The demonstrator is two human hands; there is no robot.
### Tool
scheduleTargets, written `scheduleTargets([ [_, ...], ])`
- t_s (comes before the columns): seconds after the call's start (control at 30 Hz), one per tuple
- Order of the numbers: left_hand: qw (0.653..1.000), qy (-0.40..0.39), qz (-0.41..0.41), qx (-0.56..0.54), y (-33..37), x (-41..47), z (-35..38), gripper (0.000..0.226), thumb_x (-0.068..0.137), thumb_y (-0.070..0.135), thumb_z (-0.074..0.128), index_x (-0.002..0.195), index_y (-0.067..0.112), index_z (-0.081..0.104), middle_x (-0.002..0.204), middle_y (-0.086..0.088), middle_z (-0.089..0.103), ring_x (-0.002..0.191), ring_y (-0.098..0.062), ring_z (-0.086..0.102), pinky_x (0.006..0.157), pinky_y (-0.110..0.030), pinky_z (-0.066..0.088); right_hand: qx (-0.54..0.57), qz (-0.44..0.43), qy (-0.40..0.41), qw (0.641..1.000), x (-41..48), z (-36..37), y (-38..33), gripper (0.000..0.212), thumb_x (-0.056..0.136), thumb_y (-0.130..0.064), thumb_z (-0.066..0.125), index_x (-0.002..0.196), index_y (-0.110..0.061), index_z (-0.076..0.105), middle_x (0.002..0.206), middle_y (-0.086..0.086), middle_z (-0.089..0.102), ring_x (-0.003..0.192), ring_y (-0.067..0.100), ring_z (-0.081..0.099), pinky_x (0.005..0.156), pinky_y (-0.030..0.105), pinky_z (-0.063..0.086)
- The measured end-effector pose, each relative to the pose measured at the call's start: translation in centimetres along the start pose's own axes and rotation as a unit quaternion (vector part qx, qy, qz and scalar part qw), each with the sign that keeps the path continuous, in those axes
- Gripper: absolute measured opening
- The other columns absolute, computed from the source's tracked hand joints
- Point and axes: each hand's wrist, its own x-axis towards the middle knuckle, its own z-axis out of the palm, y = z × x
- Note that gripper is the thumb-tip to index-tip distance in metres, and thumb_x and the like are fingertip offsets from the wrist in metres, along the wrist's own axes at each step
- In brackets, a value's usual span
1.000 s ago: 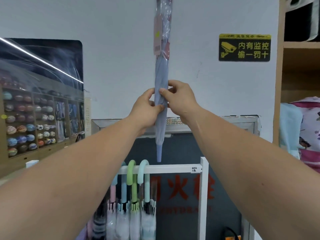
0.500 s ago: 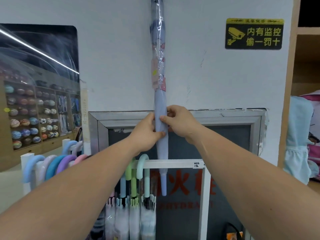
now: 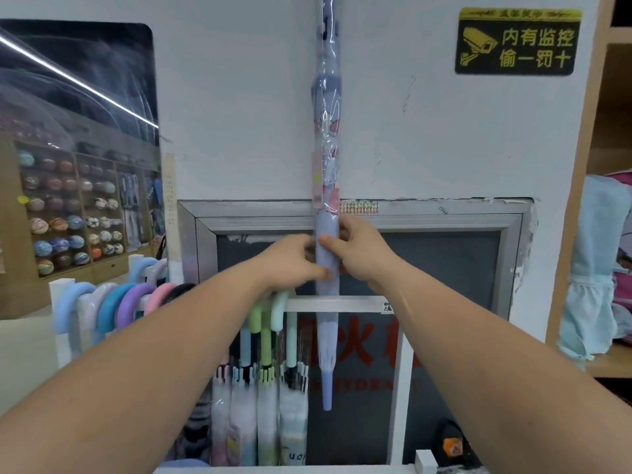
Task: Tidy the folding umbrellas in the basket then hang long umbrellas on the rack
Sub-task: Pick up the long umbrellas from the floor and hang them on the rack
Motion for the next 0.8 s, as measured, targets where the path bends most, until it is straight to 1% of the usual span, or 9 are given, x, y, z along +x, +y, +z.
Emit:
scheduleTargets([
  [0.13,0.987,0.092,-0.008,-0.133,2.0,0.2,-1.2,0.072,0.074,0.040,0.083,0.137,0.019,0.054,0.112,0.000,0.074,0.102,-0.015,0.071,0.091,-0.031,0.053,-0.018,0.019,-0.024,0.999,-1.3,0.2,1.6,0.030,0.093,-0.028,0.066,0.121,-0.018,0.061,0.111,0.001,0.071,0.102,0.020,0.069,0.083,0.041,0.060],
  [0.2,0.975,0.133,-0.010,-0.178,2.9,0.6,-1.7,0.074,0.085,0.043,0.077,0.145,0.016,0.043,0.119,-0.003,0.068,0.100,-0.017,0.071,0.090,-0.033,0.055,-0.046,0.019,-0.036,0.998,-1.9,0.3,2.3,0.031,0.093,-0.030,0.066,0.121,-0.018,0.061,0.110,0.000,0.070,0.101,0.018,0.068,0.086,0.039,0.059],
  [0.27,0.968,0.146,0.001,-0.203,3.7,1.0,-2.1,0.069,0.091,0.039,0.071,0.148,0.015,0.040,0.119,-0.005,0.068,0.097,-0.017,0.072,0.089,-0.036,0.058,-0.087,0.007,-0.041,0.995,-2.3,0.3,2.4,0.029,0.093,-0.030,0.066,0.119,-0.018,0.061,0.109,-0.002,0.070,0.100,0.016,0.066,0.085,0.033,0.056],
  [0.4,0.979,0.114,0.049,-0.164,4.1,1.1,-2.3,0.037,0.102,0.020,0.056,0.138,0.025,0.047,0.109,-0.004,0.069,0.089,-0.016,0.071,0.081,-0.035,0.060,-0.116,0.024,-0.073,0.990,-2.3,-0.2,2.0,0.024,0.091,-0.032,0.068,0.112,-0.019,0.062,0.104,-0.003,0.070,0.094,0.014,0.067,0.083,0.033,0.056],
  [0.53,0.982,0.082,0.061,-0.158,3.3,0.9,-2.0,0.034,0.101,0.011,0.057,0.133,0.021,0.051,0.110,-0.004,0.069,0.097,-0.019,0.072,0.076,-0.031,0.061,-0.185,0.022,-0.127,0.974,-2.4,-0.7,1.9,0.025,0.089,-0.031,0.070,0.110,-0.018,0.064,0.103,-0.004,0.071,0.094,0.016,0.067,0.086,0.035,0.054],
  [0.6,0.986,0.081,0.055,-0.134,2.7,0.9,-1.6,0.036,0.100,0.012,0.059,0.133,0.021,0.050,0.112,-0.005,0.069,0.098,-0.021,0.072,0.076,-0.032,0.061,-0.148,0.051,-0.175,0.972,-2.4,-1.6,0.9,0.032,0.088,-0.031,0.073,0.116,-0.018,0.065,0.108,-0.006,0.072,0.100,0.013,0.066,0.087,0.030,0.052],
  [0.67,0.989,0.074,0.047,-0.121,2.2,0.7,-1.1,0.039,0.099,0.012,0.060,0.136,0.021,0.049,0.115,-0.004,0.069,0.098,-0.019,0.072,0.077,-0.033,0.062,-0.079,0.088,-0.217,0.969,-2.4,-3.1,-0.8,0.043,0.086,-0.039,0.075,0.125,-0.027,0.064,0.120,-0.012,0.070,0.115,0.007,0.062,0.093,0.035,0.051],
  [0.73,0.990,0.057,0.036,-0.120,1.5,0.5,-0.6,0.042,0.098,0.011,0.061,0.137,0.023,0.049,0.117,-0.004,0.069,0.102,-0.020,0.071,0.084,-0.041,0.062,-0.037,0.081,-0.202,0.975,-2.1,-4.5,-2.5,0.039,0.089,-0.047,0.070,0.125,-0.036,0.063,0.123,-0.016,0.069,0.120,0.005,0.059,0.094,0.039,0.050],
  [0.8,0.992,0.037,0.027,-0.121,0.6,0.2,-0.2,0.041,0.098,0.010,0.062,0.135,0.024,0.051,0.114,-0.007,0.070,0.103,-0.023,0.072,0.088,-0.048,0.060,-0.006,0.055,-0.147,0.988,-1.6,-4.8,-3.6,0.032,0.094,-0.047,0.063,0.123,-0.034,0.064,0.121,-0.014,0.070,0.120,0.007,0.060,0.096,0.040,0.051],
])
